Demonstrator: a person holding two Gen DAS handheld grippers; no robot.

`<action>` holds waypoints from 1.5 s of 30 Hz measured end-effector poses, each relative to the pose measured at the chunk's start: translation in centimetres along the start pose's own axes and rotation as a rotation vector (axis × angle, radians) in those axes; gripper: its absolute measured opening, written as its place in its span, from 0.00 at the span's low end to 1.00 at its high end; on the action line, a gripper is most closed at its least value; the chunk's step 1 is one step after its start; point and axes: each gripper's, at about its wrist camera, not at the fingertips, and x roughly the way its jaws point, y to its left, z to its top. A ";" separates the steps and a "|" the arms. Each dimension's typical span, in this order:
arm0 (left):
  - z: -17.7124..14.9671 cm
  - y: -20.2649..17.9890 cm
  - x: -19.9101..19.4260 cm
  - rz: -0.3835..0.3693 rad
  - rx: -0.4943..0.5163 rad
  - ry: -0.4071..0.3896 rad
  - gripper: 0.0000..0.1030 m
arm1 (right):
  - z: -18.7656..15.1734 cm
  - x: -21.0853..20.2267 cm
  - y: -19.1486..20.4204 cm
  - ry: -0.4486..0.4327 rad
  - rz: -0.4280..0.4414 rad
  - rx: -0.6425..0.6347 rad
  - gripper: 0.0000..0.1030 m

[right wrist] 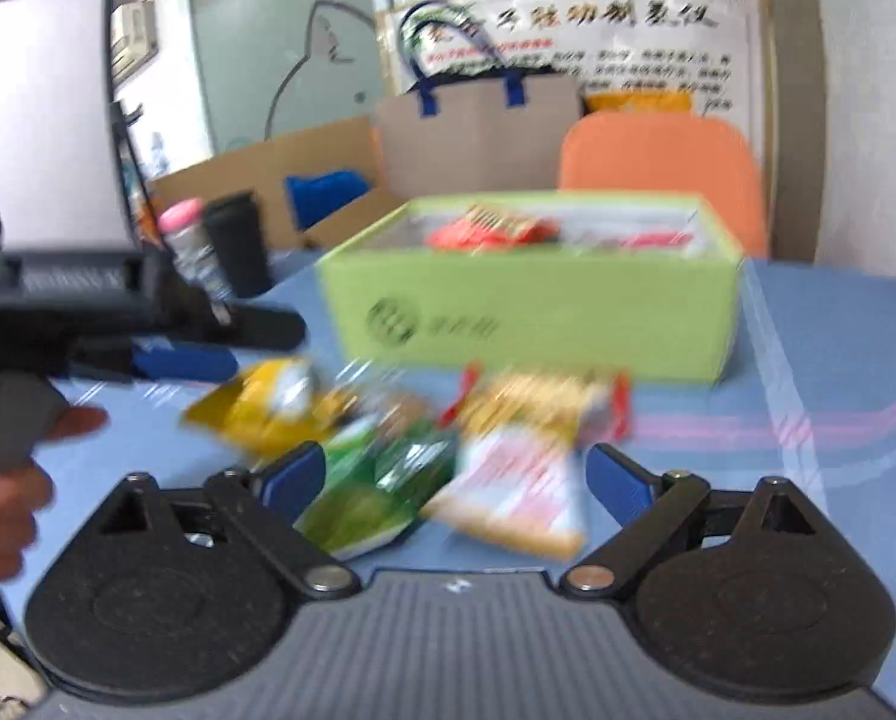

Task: Organize snacks
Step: 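Move the left gripper down to the green pea packet, then close the left gripper on the green pea packet and lift it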

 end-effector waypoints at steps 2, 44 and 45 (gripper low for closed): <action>-1.6 1.2 -0.2 -0.008 -0.050 0.048 0.68 | -0.8 0.8 1.6 0.036 0.034 -0.025 0.91; -2.2 -1.0 0.7 -0.103 0.052 0.229 0.68 | -3.1 -0.3 5.5 0.037 0.016 0.017 0.96; -2.2 -1.0 1.1 -0.111 0.044 0.243 0.65 | -3.1 -0.1 5.7 0.045 -0.011 -0.010 0.96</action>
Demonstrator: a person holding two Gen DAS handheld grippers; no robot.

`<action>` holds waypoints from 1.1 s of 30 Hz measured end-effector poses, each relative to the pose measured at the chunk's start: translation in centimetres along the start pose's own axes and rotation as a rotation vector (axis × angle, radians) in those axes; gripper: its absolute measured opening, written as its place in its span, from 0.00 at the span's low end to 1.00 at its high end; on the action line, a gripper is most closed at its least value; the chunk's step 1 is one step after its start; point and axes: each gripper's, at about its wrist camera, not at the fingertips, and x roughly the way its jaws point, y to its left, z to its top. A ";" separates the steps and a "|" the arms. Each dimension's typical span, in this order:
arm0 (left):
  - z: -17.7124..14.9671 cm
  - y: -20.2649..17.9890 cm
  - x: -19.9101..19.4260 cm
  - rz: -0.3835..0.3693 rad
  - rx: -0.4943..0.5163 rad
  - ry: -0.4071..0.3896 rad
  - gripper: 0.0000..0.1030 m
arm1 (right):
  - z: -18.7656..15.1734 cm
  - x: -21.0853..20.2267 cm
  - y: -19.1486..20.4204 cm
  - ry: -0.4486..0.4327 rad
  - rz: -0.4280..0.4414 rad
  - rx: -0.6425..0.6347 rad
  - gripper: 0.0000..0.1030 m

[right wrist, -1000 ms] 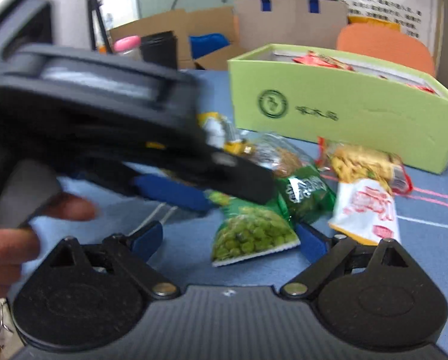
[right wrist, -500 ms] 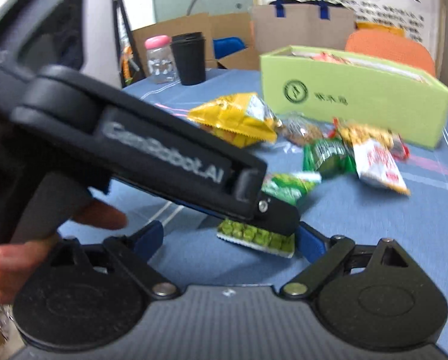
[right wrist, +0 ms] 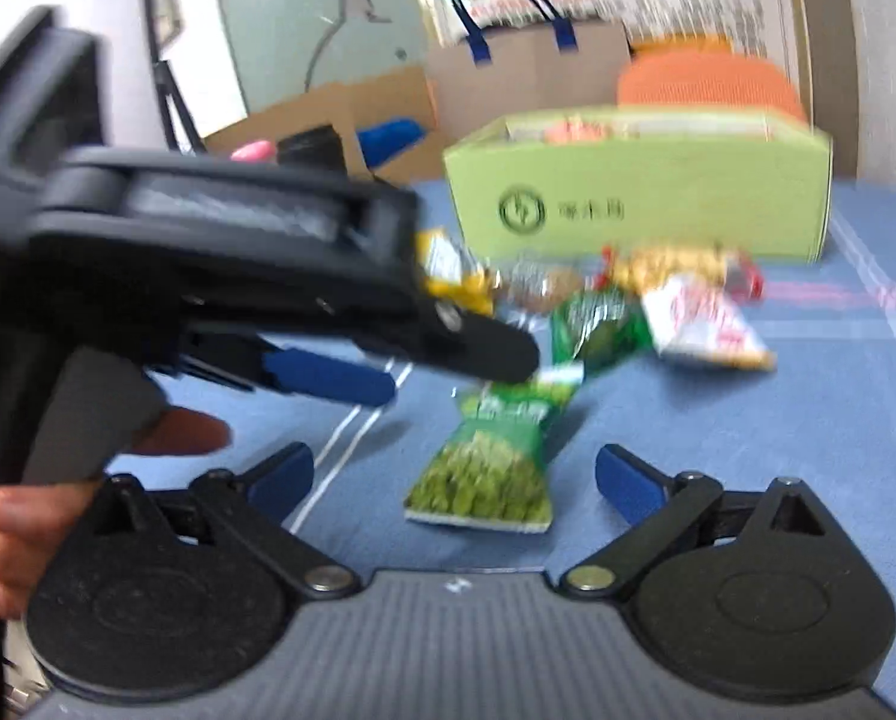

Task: Organize snacks
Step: 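Close the left gripper on the green pea packet and lift it, then carry the pea packet over the green box and open the left gripper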

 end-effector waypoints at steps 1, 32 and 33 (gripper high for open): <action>0.0 0.1 0.4 -0.008 -0.006 0.011 0.63 | -0.1 0.3 0.1 0.005 -0.021 -0.023 0.96; 1.5 -4.2 -0.7 0.025 0.123 -0.087 0.13 | 3.1 -0.6 0.0 -0.078 -0.063 -0.156 0.55; 2.5 -4.2 -0.7 0.020 0.129 -0.105 0.13 | 4.1 -0.3 -0.2 -0.089 -0.067 -0.170 0.55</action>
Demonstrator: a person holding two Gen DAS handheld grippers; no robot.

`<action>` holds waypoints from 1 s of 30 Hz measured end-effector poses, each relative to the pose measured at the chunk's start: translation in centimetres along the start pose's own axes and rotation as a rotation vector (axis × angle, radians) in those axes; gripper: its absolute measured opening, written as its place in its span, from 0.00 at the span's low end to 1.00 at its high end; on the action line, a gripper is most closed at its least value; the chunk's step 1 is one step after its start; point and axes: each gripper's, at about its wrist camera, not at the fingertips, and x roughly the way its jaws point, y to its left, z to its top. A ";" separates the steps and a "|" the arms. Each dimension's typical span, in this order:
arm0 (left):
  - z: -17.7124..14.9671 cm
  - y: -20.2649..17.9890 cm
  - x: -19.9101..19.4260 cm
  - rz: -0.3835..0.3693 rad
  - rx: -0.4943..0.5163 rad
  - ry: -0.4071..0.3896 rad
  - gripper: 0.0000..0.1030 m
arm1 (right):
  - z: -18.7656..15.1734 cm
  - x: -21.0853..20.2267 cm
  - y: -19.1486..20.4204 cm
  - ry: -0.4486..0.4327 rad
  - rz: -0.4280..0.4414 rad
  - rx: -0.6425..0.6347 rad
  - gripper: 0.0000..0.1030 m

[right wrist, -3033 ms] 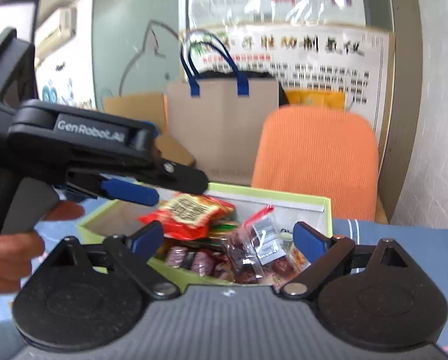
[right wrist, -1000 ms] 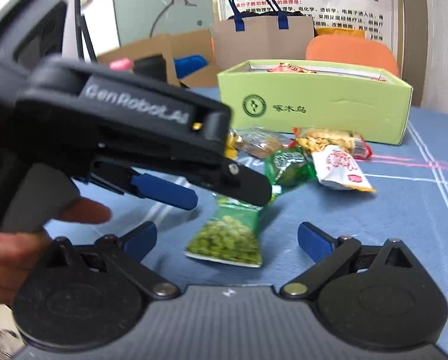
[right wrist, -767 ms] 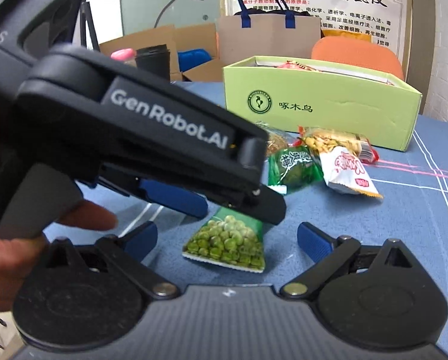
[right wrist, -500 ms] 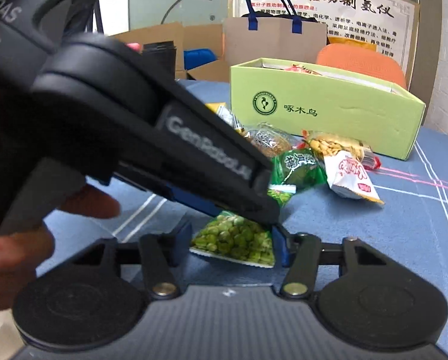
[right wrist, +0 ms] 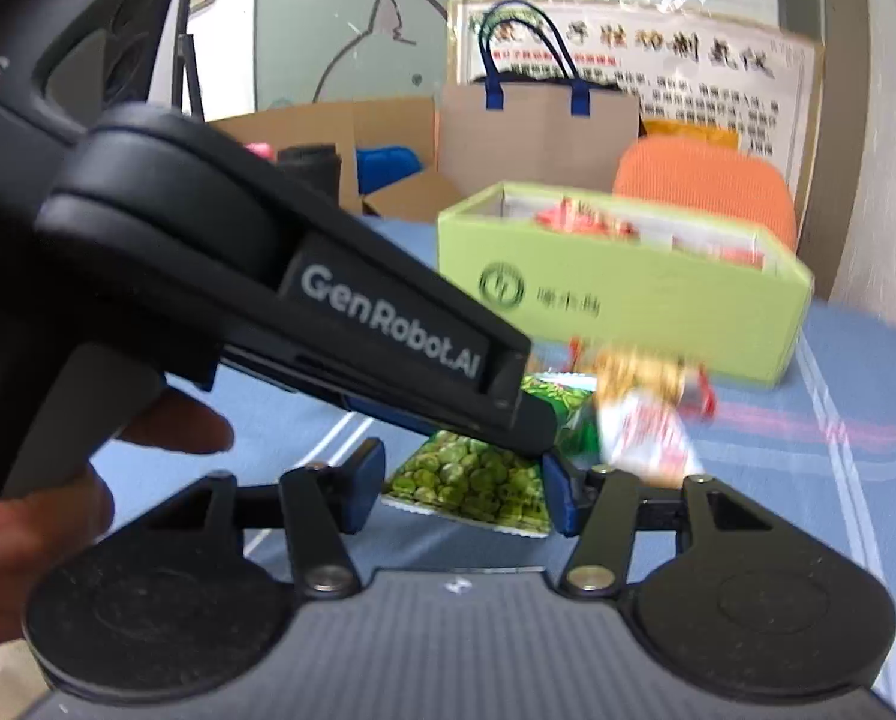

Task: Organize snacks
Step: 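Carry the pea packet over the green box and open the left gripper, then lower the left gripper onto the yellow packet and close on it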

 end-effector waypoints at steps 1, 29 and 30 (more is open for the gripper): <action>1.2 0.2 0.1 -0.003 -0.001 -0.017 0.13 | 1.0 0.6 -0.5 -0.012 0.001 -0.011 0.55; 9.6 11.1 2.4 0.206 -0.097 -0.167 0.56 | 5.9 6.9 -5.3 -0.077 0.173 0.019 0.91; 8.4 11.3 2.3 0.201 -0.103 -0.146 0.55 | 5.3 7.0 -4.3 -0.051 0.208 0.023 0.91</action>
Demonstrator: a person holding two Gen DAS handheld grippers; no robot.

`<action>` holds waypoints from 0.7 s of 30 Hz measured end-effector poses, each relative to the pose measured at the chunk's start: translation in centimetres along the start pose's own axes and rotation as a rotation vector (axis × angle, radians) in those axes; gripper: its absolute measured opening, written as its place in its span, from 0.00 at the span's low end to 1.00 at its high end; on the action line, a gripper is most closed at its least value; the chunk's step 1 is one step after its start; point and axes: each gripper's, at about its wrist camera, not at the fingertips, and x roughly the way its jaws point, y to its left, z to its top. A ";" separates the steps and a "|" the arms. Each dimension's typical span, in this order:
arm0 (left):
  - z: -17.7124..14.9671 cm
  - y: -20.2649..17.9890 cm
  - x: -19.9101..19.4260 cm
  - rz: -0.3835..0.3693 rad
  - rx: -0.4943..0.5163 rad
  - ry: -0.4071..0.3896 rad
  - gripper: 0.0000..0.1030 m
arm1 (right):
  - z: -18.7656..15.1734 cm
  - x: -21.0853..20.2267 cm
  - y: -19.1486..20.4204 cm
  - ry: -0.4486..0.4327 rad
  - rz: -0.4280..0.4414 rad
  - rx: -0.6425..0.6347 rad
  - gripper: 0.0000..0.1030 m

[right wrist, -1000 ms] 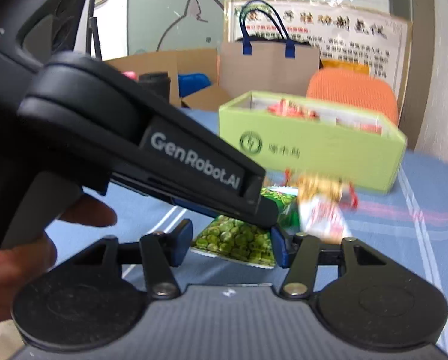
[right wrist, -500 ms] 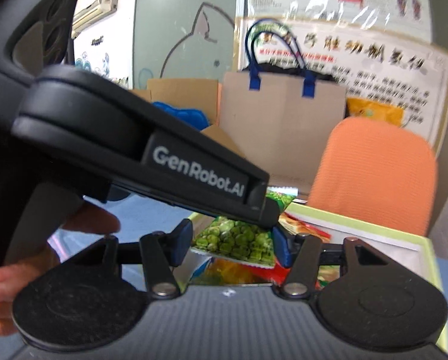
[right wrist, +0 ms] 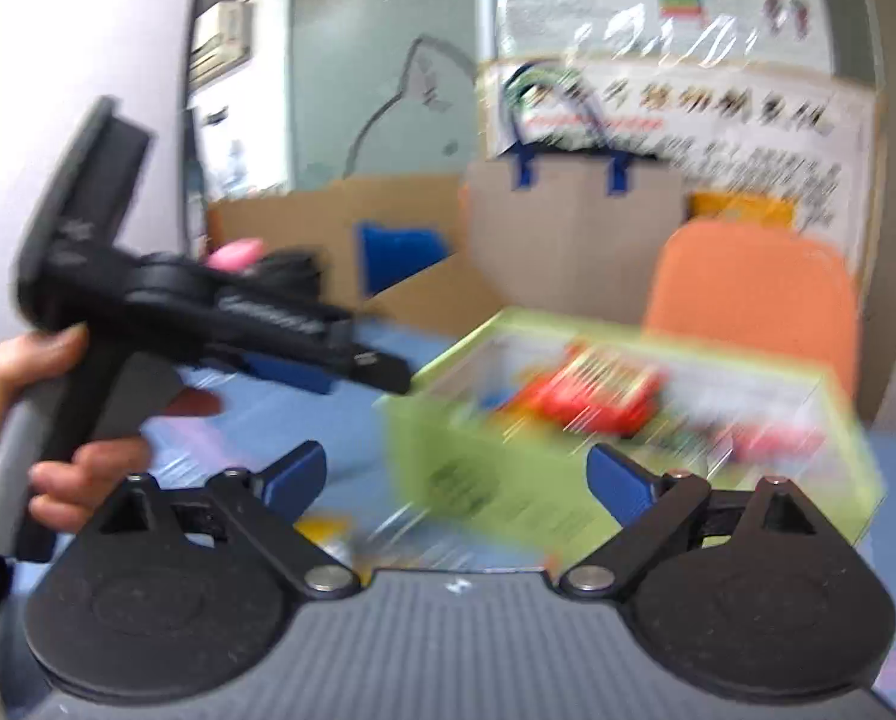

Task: Organize snacks
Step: 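Lower the left gripper onto the yellow packet and close on it, then lift the yellow packet with the left gripper and carry it over the box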

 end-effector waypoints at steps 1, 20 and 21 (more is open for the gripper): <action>-0.9 0.3 0.0 -0.010 -0.005 0.027 0.54 | -0.7 0.4 1.0 0.023 0.030 -0.007 0.91; -9.7 -0.9 -3.9 -0.217 -0.035 0.203 0.36 | -5.6 -2.2 6.5 0.177 0.210 0.113 0.91; -10.3 -1.3 -4.3 -0.234 -0.037 0.208 0.36 | -6.1 -2.9 6.6 0.177 0.208 0.117 0.91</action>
